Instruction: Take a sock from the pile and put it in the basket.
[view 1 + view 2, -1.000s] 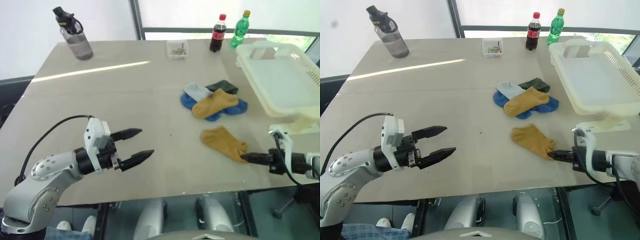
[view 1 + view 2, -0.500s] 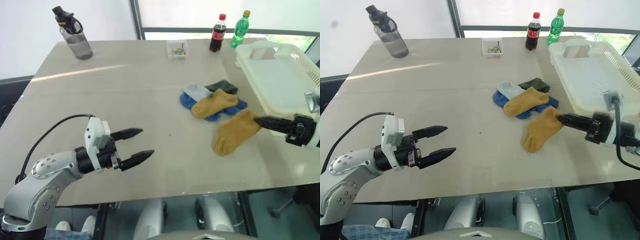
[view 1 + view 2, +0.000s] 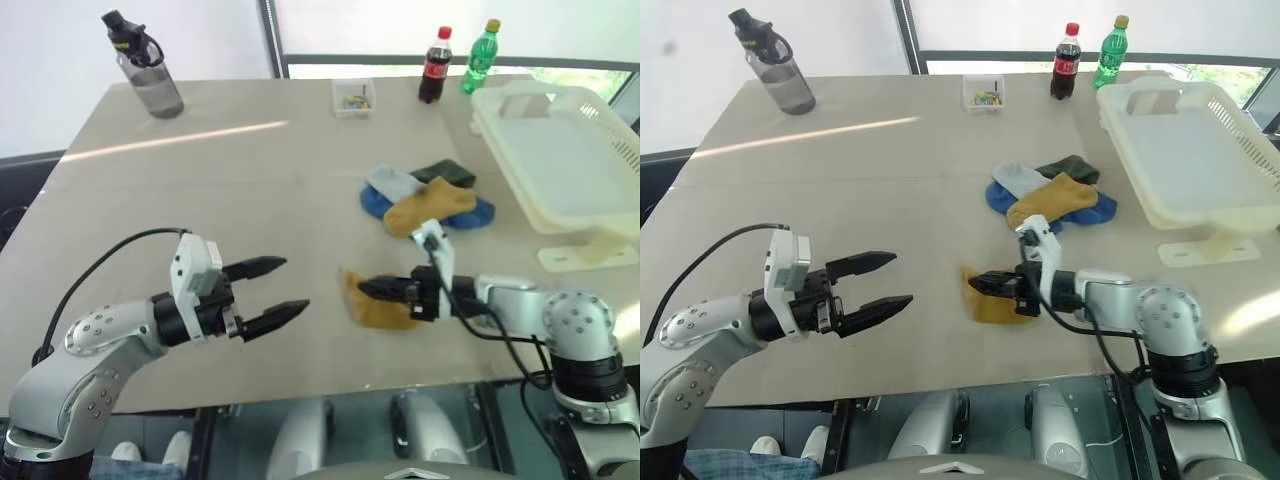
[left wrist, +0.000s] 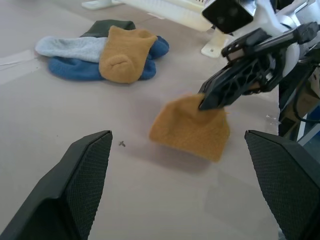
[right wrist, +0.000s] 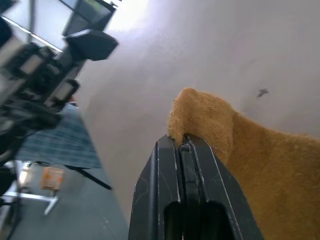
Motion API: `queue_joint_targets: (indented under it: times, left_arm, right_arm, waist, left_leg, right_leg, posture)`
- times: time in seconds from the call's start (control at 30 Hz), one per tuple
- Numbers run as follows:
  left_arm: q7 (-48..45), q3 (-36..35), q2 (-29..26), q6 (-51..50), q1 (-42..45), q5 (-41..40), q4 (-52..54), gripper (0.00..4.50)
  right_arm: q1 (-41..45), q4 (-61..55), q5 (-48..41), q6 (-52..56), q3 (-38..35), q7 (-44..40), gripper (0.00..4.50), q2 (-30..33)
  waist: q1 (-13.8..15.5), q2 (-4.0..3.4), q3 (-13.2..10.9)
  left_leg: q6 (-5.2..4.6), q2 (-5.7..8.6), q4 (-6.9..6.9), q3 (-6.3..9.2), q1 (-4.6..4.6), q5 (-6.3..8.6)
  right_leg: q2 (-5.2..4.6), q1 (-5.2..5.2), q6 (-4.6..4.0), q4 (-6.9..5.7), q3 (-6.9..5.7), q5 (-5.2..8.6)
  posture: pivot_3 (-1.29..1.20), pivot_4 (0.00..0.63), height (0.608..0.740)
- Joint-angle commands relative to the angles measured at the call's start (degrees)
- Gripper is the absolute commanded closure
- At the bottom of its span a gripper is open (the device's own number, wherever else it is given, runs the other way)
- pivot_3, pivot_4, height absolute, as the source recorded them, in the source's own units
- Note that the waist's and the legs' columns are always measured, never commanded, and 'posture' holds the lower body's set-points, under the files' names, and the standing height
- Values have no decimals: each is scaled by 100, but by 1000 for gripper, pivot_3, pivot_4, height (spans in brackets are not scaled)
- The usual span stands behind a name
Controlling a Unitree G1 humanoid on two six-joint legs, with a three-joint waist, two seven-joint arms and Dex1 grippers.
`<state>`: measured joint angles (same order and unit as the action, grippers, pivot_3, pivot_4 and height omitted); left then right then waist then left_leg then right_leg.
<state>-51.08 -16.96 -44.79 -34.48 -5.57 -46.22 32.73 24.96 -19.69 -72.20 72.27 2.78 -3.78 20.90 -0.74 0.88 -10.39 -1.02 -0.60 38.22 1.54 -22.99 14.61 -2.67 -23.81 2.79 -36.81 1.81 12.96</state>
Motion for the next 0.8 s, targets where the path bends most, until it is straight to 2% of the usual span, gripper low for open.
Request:
queue_joint_targets:
  times: [0.03, 0.1, 0.17, 0.23, 0.27, 0.33, 0.63, 0.7, 0.8]
  left_arm:
    - [-4, -42, -26, 52, -20, -30, 151, 0]
    - [-6, -33, -21, 65, -24, -21, 149, 0]
    - [-13, -37, -24, 70, -13, -21, 134, 0]
    - [-26, -50, -28, 79, -16, -19, 121, 0]
    - [-34, -55, -29, 84, -27, -18, 120, 0]
    - [-65, -40, -40, 100, -43, 10, 104, 0]
    - [-136, -11, -42, 118, 22, 62, 19, 0]
    - [-157, -16, -38, 118, 21, 69, 15, 0]
    - [-171, 19, -22, 115, 49, 88, -3, 0]
  right_arm:
    - [91, 12, 486, -183, 134, 145, 4487, -175]
    - [104, -10, 771, -261, 215, 79, 4487, -195]
    - [88, -66, 905, -261, 247, -47, 3874, -176]
    - [57, -98, 830, -203, 108, -72, 3523, -196]
    - [41, -156, 813, -205, 45, -141, 2951, -156]
    - [4, -388, 735, -221, -34, -420, 2247, 23]
    - [-498, -1159, 295, -409, -655, -1566, 2247, 1029]
    - [-653, -1175, 502, -557, -733, -1652, 2247, 1208]
    - [-1012, -1324, 1526, -1049, -184, -2089, 2247, 1761]
  waist:
    - [-4, 0, 0]
    - [-11, 0, 0]
    - [-13, 0, 0]
    - [-15, 0, 0]
    - [-16, 0, 0]
    - [-12, -1, -1]
    - [-7, 0, 0]
    - [-7, 0, 0]
    - [-7, 0, 0]
  left_leg:
    - [0, 0, 0, -1, 0, 0]
    - [0, 0, 0, -1, 0, 0]
    - [0, 0, -1, -2, 1, 0]
    - [0, 0, -1, -2, 1, 0]
    - [0, 0, -1, -2, 2, 0]
    - [0, 0, -1, -1, 2, 0]
    - [0, -1, -3, -1, 2, 0]
    - [0, 0, -1, -5, 3, 0]
    - [0, 0, -2, -8, 4, 0]
  right_leg:
    - [-3, 0, 0, 0, 0, 0]
    - [-2, -1, 0, 1, 0, 0]
    - [1, -1, 0, 0, -3, 0]
    - [2, -1, 0, -1, -4, 0]
    - [3, -1, -1, -1, -5, 0]
    - [4, -1, 0, -1, -5, 0]
    - [1, 0, 2, 1, -6, 2]
    - [1, 1, 6, 1, -5, 5]
    - [3, 0, 18, 1, -7, 12]
  posture:
    - [0, 150, 740]
    - [0, 150, 740]
    - [0, 150, 740]
    - [0, 150, 740]
    - [0, 150, 740]
    - [0, 150, 740]
    - [0, 150, 740]
    - [0, 150, 740]
    - [0, 150, 740]
